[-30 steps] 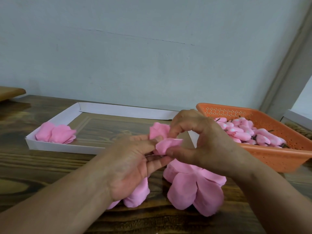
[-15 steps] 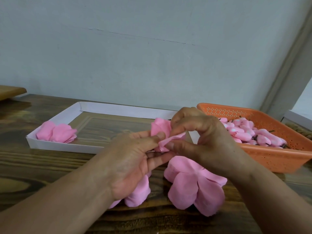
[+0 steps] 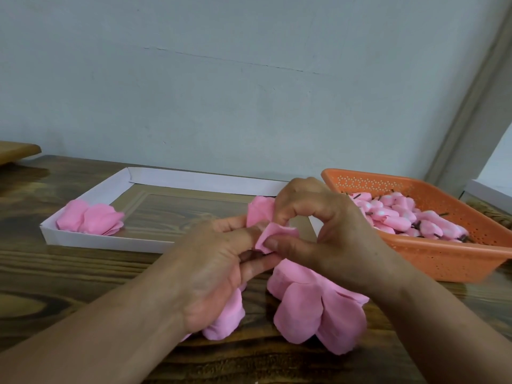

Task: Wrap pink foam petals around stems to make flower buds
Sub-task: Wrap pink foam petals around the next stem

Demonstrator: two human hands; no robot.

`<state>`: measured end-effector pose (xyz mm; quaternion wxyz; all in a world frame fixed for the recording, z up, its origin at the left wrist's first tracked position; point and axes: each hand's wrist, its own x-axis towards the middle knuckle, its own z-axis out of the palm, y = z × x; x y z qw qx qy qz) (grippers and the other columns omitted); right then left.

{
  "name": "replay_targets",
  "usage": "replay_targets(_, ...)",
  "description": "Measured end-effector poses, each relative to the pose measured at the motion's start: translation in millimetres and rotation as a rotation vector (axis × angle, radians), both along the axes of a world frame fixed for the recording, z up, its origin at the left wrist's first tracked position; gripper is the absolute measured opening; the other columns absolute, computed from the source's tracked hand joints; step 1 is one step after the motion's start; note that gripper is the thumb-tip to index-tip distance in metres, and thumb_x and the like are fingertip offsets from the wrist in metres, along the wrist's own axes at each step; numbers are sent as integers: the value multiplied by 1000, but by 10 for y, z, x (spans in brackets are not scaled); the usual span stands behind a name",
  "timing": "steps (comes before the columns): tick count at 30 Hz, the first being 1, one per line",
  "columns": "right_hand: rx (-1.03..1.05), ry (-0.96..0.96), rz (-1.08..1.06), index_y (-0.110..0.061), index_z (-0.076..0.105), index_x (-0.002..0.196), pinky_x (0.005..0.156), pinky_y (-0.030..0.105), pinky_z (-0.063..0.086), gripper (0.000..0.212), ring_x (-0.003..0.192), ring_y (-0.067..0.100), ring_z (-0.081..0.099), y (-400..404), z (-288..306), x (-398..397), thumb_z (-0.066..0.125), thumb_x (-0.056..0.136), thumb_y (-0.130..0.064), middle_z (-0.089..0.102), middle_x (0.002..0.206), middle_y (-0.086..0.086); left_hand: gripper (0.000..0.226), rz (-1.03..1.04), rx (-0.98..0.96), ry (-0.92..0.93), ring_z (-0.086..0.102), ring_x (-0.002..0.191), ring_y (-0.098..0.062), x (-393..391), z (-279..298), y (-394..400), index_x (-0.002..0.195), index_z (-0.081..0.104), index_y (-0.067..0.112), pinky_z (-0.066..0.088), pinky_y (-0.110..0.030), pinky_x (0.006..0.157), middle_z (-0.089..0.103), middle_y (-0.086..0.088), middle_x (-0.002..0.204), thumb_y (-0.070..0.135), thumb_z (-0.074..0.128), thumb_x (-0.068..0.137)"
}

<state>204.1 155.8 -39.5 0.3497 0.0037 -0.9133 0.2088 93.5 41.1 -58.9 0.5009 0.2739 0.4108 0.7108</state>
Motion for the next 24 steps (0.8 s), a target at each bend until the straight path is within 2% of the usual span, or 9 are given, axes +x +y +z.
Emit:
replay_targets(5, -125, 40, -19, -12, 59, 70, 75, 17, 39, 12, 79, 12, 53, -8, 13, -5, 71, 70, -14, 57, 77, 0, 40, -25, 20, 49, 71, 92, -22, -29, 16, -18, 103, 68, -8, 58, -25, 74, 72, -18, 100, 4, 67, 65)
replay_targets(8, -157, -9, -9, 1, 62, 70, 76, 19, 40, 16, 78, 16, 54, 1, 30, 11, 69, 71, -14, 58, 77, 7, 33, -54, 41, 73, 70, 94, -21, -31, 22, -33, 101, 70, -6, 57, -25, 76, 73, -16, 101, 6, 65, 71)
replay_targets(11, -177, -35, -1, 4, 63, 71, 78, 22, 40, 18, 78, 17, 55, -5, 42, 22, 69, 71, -13, 58, 78, 10, 23, -74, 51, 104, 70, 93, -20, -31, 12, -26, 101, 67, -10, 56, -24, 76, 73, -15, 100, 2, 58, 84)
replay_targets(13, -195, -40, 1, 4, 64, 72, 76, 22, 41, 18, 78, 16, 54, -5, 46, 27, 69, 71, -13, 58, 78, 11, 32, -75, 66, 105, 70, 93, -20, -31, 8, -21, 108, 55, -21, 56, -25, 77, 72, -16, 102, 3, 57, 87)
replay_targets(15, -204, -35, -1, 4, 63, 71, 75, 21, 41, 18, 78, 15, 54, 4, 50, 32, 68, 70, -13, 58, 78, 11, 46, -73, 86, 76, 70, 94, -22, -31, 2, -26, 109, 49, -22, 56, -26, 77, 72, -17, 104, 14, 56, 80)
replay_targets(18, -213, -33, 4, 2, 63, 71, 73, 20, 41, 15, 78, 14, 54, 10, 58, 42, 69, 71, -12, 58, 78, 10, 46, -84, 112, 47, 70, 96, -21, -47, -11, -25, 103, 60, -13, 56, -26, 76, 71, -17, 106, 21, 62, 71)
replay_targets(20, -227, -32, 11, 2, 63, 71, 73, 19, 41, 13, 78, 12, 54, 12, 62, 50, 70, 72, -9, 58, 77, 8, 36, -100, 136, 111, 70, 97, -19, -50, -23, -24, 96, 71, -1, 56, -26, 79, 72, -14, 104, 22, 66, 68)
replay_targets(22, -237, -25, 17, 0, 62, 70, 73, 18, 41, 12, 77, 10, 53, 10, 62, 50, 70, 71, -9, 58, 76, 7, 23, -104, 137, 236, 69, 99, -18, -31, -36, -24, 95, 75, 9, 54, -24, 84, 73, -10, 103, 17, 69, 74)
replay_targets(24, -229, -18, 25, -5, 61, 68, 72, 17, 40, 10, 76, 9, 53, 1, 58, 44, 69, 71, -10, 58, 76, 5, 16, -60, 114, 269, 70, 97, -17, -20, -46, -20, 94, 76, 11, 54, -23, 84, 74, -8, 101, 17, 73, 80)
